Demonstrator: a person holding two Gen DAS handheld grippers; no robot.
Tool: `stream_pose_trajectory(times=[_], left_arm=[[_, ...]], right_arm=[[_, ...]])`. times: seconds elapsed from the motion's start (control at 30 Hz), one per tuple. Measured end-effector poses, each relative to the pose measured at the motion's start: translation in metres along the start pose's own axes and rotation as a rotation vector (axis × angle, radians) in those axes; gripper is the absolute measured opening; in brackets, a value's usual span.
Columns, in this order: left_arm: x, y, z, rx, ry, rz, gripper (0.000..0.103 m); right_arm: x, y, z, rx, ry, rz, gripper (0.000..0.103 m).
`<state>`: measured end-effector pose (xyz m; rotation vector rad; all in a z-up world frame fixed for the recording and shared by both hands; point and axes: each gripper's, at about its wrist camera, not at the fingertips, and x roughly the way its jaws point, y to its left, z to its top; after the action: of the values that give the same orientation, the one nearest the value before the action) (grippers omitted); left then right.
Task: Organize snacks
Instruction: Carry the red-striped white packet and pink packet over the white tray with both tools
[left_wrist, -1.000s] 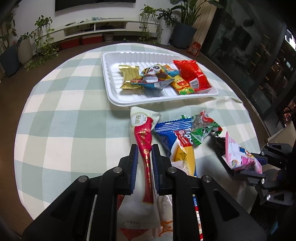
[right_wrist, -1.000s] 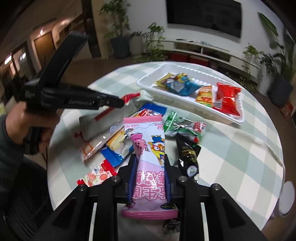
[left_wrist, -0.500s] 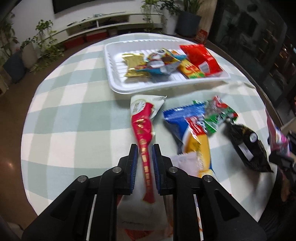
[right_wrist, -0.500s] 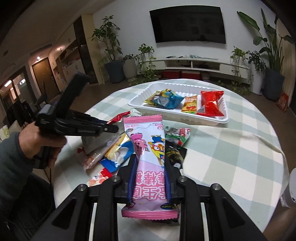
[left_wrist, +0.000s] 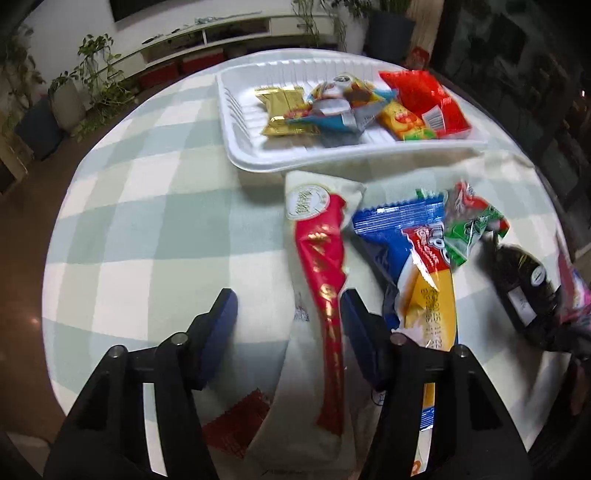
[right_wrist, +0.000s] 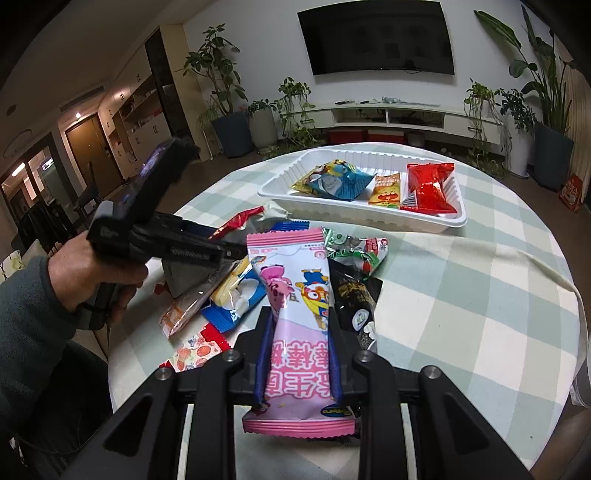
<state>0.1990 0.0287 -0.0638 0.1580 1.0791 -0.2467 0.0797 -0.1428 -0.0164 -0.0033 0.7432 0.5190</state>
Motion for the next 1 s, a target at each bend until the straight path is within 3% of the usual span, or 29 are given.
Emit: stream_pose_trajectory(times=[0.07, 0.13, 0.17, 0.43, 1.0], left_arm=[[0.0, -0.003, 0.0, 0.007, -0.002, -0.014, 0.042], [-0.001, -0.007, 0.001, 0.023, -0.007, -0.022, 0.02], [-0.001, -0.011, 0.001, 0.037, -0.005, -0.01, 0.017], [-0.01, -0.018, 0.003, 0.056, -0.04, -0.023, 0.015], [-0.051, 0.001, -0.007, -0.022, -0.124, -0.102, 0.014]], right_arm=[[-0.001, -0.001, 0.0, 0.004, -0.003, 0.002, 0.028], [0.001, -0.002, 0.0, 0.007, 0.004, -0.001, 0.028], [0.002, -0.002, -0.001, 0.007, 0.008, -0.006, 0.028], [0.0, -0.004, -0.001, 0.017, -0.004, -0.011, 0.028], [0.0, -0.008, 0.0, 0.029, -0.033, -0.025, 0.028]])
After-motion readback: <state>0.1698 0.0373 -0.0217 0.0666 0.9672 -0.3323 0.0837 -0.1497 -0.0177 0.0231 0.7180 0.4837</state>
